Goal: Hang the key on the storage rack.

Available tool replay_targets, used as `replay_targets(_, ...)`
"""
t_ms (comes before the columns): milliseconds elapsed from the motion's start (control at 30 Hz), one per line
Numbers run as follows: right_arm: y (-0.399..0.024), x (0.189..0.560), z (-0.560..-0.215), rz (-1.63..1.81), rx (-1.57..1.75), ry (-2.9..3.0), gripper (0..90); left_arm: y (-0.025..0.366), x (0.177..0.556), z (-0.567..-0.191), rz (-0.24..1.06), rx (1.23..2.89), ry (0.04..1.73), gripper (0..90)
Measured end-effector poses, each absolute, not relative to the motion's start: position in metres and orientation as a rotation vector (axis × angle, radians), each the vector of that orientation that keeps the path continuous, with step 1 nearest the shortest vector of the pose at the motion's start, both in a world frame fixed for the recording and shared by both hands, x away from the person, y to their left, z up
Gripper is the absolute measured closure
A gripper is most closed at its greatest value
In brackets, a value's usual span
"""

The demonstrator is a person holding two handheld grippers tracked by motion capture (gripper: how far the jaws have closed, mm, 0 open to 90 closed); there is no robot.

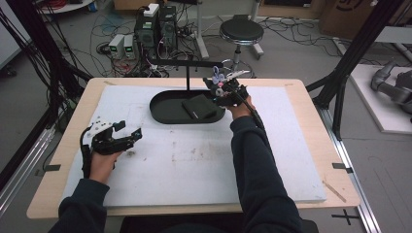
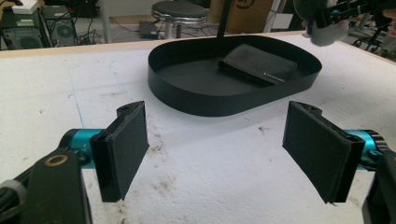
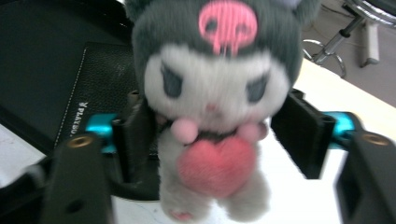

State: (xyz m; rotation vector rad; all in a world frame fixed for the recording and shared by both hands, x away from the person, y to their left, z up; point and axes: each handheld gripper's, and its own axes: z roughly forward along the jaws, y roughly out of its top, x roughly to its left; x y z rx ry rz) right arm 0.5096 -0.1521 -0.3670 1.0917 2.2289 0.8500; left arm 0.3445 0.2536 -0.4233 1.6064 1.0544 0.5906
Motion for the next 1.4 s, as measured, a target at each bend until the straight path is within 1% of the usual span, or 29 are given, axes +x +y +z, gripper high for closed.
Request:
replay_targets(67,-0.156,0.508,-0.365,0.873,1.082,2.224,26.7,0.254,0.344,-0.423,0.592,1.607,1.054,22.0)
replay_targets(133,-0.162,0.504,-0.362,0.893,1.06,2.194,26.3,0.254,0.345,-0.423,0.59,1.607,1.054,22.0)
replay_targets(200,-0.171,0.499,-0.36,0.927,1.065,2.174,25.7,0.253,0.345,-0.423,0.587,1.605,1.055,22.0)
replay_targets(267,-0.182,0.496,-0.357,0.933,1.094,2.175,22.3,0.253,0.345,-0.423,0.586,1.602,1.052,22.0)
replay_targets(333,-0.194,0.49,-0.353,0.948,1.111,2.181,22.1,0.253,0.345,-0.423,0.586,1.6,1.055,22.0)
replay_targets(400,-0.208,0.479,-0.349,0.988,1.07,2.143,23.9,0.254,0.345,-0.424,0.591,1.594,1.062,22.0)
replay_targets(433,-0.215,0.474,-0.349,1.003,1.073,2.134,23.4,0.254,0.345,-0.424,0.59,1.589,1.069,22.0)
replay_targets(467,-0.223,0.469,-0.347,0.989,1.102,2.151,20.8,0.255,0.345,-0.424,0.589,1.583,1.074,22.0)
replay_targets(600,-0.245,0.444,-0.348,1.037,1.098,2.142,20.6,0.254,0.345,-0.423,0.576,1.586,1.071,22.0)
replay_targets(767,-0.267,0.409,-0.361,1.037,1.038,2.164,20.6,0.251,0.346,-0.422,0.573,1.583,1.06,22.0)
replay_targets(967,-0.285,0.372,-0.38,1.054,1.053,2.15,20.6,0.25,0.347,-0.422,0.577,1.587,1.049,22.0)
replay_targets(1200,-0.298,0.35,-0.396,1.032,1.082,2.105,20.6,0.249,0.345,-0.421,0.592,1.592,1.034,22.0)
replay_targets(1400,-0.304,0.347,-0.396,1.007,1.093,2.092,20.7,0.247,0.343,-0.419,0.598,1.593,1.02,22.0)
